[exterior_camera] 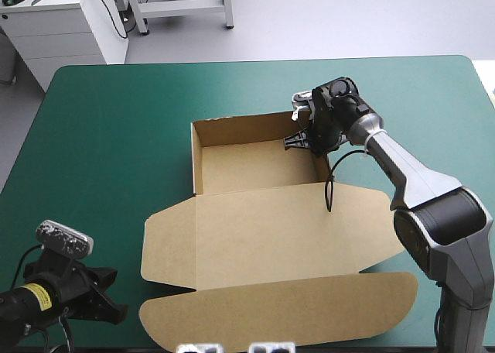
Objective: Fold the box
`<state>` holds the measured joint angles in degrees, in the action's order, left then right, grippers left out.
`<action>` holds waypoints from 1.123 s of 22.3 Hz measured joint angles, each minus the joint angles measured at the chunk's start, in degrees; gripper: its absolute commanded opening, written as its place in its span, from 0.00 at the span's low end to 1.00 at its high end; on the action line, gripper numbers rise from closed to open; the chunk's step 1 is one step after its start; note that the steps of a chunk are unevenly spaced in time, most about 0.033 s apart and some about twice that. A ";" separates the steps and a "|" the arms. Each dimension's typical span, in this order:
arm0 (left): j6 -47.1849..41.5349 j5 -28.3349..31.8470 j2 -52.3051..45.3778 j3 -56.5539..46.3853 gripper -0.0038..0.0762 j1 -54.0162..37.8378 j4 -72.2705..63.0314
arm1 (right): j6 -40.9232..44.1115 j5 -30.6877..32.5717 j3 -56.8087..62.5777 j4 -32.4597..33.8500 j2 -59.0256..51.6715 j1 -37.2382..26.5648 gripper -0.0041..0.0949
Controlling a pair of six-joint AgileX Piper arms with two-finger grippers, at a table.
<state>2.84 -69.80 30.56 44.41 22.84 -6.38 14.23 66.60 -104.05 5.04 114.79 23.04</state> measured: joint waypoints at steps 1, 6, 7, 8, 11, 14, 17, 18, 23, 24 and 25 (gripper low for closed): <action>0.00 0.16 -0.35 -0.75 0.04 0.00 -0.59 | 0.24 -0.50 0.00 -0.21 0.00 -0.31 0.02; 0.30 0.80 -1.01 -2.34 0.04 0.00 -2.96 | 1.17 -1.55 0.00 -2.19 0.00 -3.74 0.02; 0.41 1.14 -1.01 -2.34 0.04 0.00 -3.16 | 1.57 -1.68 0.00 -2.26 0.00 -5.07 0.02; 0.45 1.66 -1.01 -2.39 0.04 0.00 -3.50 | 2.19 -1.66 0.00 -2.13 0.06 -8.25 0.02; 0.60 1.90 -1.01 -2.39 0.04 0.00 -3.63 | 1.97 0.05 0.00 -1.49 0.17 -14.74 0.02; 0.60 1.95 -1.01 -2.39 0.04 0.00 -3.78 | 0.61 1.70 0.00 0.02 -0.42 -24.57 0.02; 0.60 1.95 -1.03 -2.39 0.04 0.00 -3.78 | -0.50 2.95 0.00 2.73 -2.16 -34.61 0.02; 0.60 2.13 -1.07 -2.39 0.04 0.00 -3.78 | -0.65 3.21 0.00 3.59 -2.42 -38.17 0.02; 0.60 3.80 -1.20 -2.39 0.04 0.00 -3.78 | -0.36 3.86 0.00 3.64 -2.41 -52.35 0.02; 0.62 3.87 -1.20 -2.39 0.04 0.00 -3.78 | -0.27 3.86 0.00 3.69 -2.23 -53.33 0.02; 0.67 3.88 -1.20 -2.39 0.04 0.00 -3.78 | -0.26 3.97 0.00 3.69 -1.97 -54.06 0.02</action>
<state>3.51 -65.91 29.36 42.02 22.84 -10.16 13.97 70.57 -104.05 8.73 112.82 -31.02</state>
